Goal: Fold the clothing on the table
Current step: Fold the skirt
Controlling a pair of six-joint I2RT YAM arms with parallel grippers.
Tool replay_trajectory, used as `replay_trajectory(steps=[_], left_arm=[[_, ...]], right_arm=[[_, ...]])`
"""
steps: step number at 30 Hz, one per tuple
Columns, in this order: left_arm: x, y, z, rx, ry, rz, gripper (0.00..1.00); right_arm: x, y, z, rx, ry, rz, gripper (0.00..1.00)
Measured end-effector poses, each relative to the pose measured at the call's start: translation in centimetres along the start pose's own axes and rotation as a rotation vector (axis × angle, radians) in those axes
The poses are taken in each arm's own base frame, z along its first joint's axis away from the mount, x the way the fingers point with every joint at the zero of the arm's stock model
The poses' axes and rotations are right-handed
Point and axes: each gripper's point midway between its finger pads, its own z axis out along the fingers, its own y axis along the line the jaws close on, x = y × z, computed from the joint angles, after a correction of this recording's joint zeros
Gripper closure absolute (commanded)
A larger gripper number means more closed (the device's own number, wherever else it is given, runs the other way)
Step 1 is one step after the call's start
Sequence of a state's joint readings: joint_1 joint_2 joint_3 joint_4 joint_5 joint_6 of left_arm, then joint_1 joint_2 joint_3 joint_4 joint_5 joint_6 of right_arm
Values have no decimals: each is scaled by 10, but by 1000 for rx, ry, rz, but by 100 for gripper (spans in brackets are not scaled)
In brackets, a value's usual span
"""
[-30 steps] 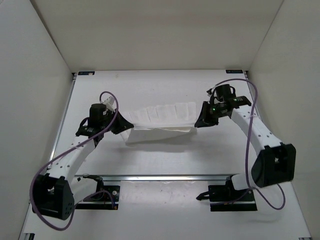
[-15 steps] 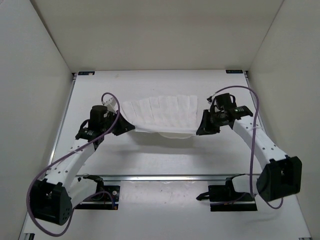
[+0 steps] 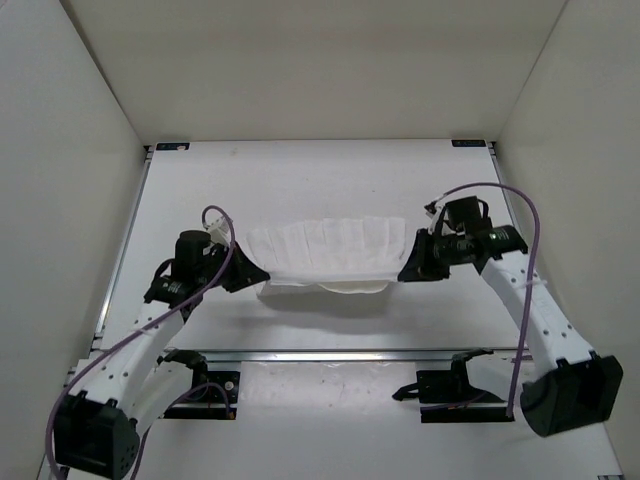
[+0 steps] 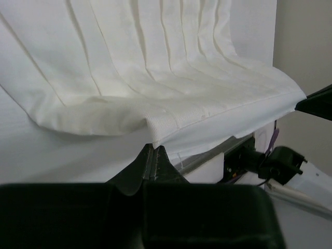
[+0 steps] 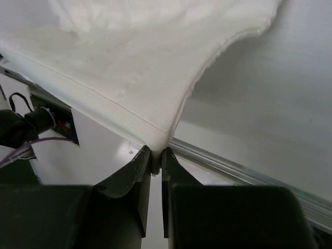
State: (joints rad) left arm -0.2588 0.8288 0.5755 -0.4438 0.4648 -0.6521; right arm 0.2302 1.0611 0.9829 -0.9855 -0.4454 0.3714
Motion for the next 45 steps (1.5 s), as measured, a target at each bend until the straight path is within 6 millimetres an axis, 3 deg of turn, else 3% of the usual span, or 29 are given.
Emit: replay_trajectory(steps=[4, 7, 9, 10, 11, 13, 15, 18, 22, 24, 26, 30, 34, 40, 43, 45], left_arm=[[-31, 19, 27, -56, -18, -78, 100], [-61, 43, 54, -113, -34, -143, 100], [-84, 62, 73, -146, -48, -190, 75], [-98, 71, 83, -155, -61, -215, 57], [-110, 82, 91, -170, -81, -227, 49], [-130, 99, 102, -179, -111, -262, 39], [-145, 111, 109, -179, -142, -284, 32], [-153, 108, 109, -159, -165, -277, 32], [-156, 91, 99, -120, -190, -231, 31], [-144, 85, 87, -124, -199, -207, 31], [-128, 79, 78, -136, -199, -180, 32], [-95, 70, 62, -160, -188, -124, 30], [-71, 85, 58, -222, -166, -109, 30], [-29, 116, 59, -312, -89, -138, 29], [-22, 124, 58, -337, -81, -141, 29], [-19, 126, 58, -346, -81, -139, 29]], right_arm=[[-50, 6, 22, -16, 34, 33, 100], [-104, 6, 60, -15, 69, 54, 100], [-153, 6, 94, -29, 66, 53, 83], [-179, 5, 114, -32, 60, 47, 70], [-204, 2, 131, -23, 39, 35, 62], [-245, -10, 158, 6, -12, 7, 58], [-264, -25, 173, 57, -37, 4, 52], [-248, -45, 175, 134, -12, 22, 51], [-184, -63, 158, 185, 27, 53, 45], [-150, -65, 140, 191, 25, 67, 41], [-139, -64, 126, 176, -12, 68, 38], [-147, -70, 115, 129, -106, 82, 29], [-147, -85, 132, 110, -123, 119, 27], [-134, -86, 159, 64, -97, 160, 30], [-136, -80, 163, 32, -112, 172, 35], [-138, -77, 167, 21, -121, 175, 60]])
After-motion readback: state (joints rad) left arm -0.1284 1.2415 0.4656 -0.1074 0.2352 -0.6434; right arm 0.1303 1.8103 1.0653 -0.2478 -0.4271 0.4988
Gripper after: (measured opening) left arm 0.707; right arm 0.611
